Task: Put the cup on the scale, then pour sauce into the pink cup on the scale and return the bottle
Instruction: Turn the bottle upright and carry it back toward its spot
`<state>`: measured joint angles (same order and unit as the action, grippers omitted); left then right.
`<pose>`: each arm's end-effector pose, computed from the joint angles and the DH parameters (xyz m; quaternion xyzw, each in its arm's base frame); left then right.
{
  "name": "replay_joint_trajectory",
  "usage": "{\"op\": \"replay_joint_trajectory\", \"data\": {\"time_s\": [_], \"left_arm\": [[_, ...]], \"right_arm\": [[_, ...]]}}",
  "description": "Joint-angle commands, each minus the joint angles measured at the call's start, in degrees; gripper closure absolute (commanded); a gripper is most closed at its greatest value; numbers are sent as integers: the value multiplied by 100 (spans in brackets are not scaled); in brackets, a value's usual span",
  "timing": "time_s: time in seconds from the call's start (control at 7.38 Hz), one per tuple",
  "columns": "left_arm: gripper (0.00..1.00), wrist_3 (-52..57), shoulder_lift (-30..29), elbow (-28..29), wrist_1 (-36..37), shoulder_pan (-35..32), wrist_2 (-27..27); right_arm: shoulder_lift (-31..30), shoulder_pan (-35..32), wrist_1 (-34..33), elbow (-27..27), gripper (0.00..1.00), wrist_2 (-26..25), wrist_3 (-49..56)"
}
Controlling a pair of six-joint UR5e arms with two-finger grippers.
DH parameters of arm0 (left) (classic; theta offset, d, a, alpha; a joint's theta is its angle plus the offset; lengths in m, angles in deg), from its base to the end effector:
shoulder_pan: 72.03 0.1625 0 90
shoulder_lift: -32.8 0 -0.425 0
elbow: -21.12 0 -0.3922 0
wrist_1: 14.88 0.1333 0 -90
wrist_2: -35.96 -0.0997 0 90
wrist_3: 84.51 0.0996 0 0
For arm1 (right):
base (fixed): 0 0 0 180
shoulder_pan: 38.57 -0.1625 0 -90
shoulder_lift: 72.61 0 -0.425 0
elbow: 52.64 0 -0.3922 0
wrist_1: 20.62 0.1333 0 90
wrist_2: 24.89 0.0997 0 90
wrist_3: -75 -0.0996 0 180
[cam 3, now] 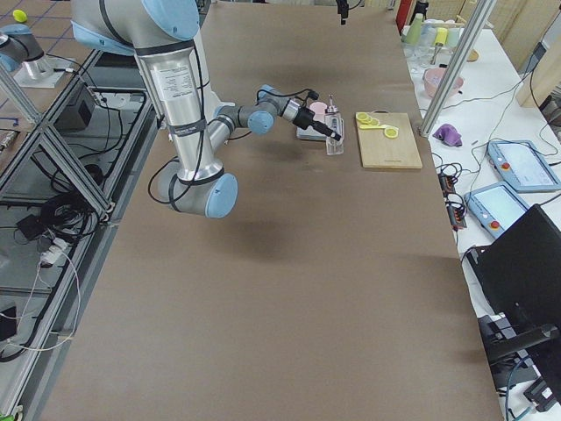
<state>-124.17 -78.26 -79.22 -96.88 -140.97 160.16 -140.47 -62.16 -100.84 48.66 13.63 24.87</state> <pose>0.1477 -0.5986 0.3908 0.0217 0.3464 -0.0924 0.9333 -0.4677 -0.4347 0.3170 0.5179 -0.0698 0.0398 0.8517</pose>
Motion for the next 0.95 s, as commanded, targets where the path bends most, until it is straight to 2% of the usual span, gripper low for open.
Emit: {"op": "replay_joint_trajectory", "data": {"time_s": [0.0,0.14,0.41,0.54,0.68,0.81], "left_arm": [[2,-42,-21,-109,9,-5,-1],[2,-42,-29,-127,17,-5,-1],[2,-68,-21,-214,35,-14,-19],[2,-68,-21,-250,35,-5,-19],[2,-86,-3,-328,44,-5,-27],[2,-94,6,-399,61,-14,-28]], "right_arm": [[-647,-505,1389,4,100,751,-40],[-806,-663,2012,-14,100,1154,-75],[-1237,-752,2788,-93,100,1306,-277],[-1448,-892,3009,-110,100,1612,-547],[-1667,-1050,3508,-189,100,1928,-733],[-1678,-1243,4052,-607,100,2227,-769]]}}
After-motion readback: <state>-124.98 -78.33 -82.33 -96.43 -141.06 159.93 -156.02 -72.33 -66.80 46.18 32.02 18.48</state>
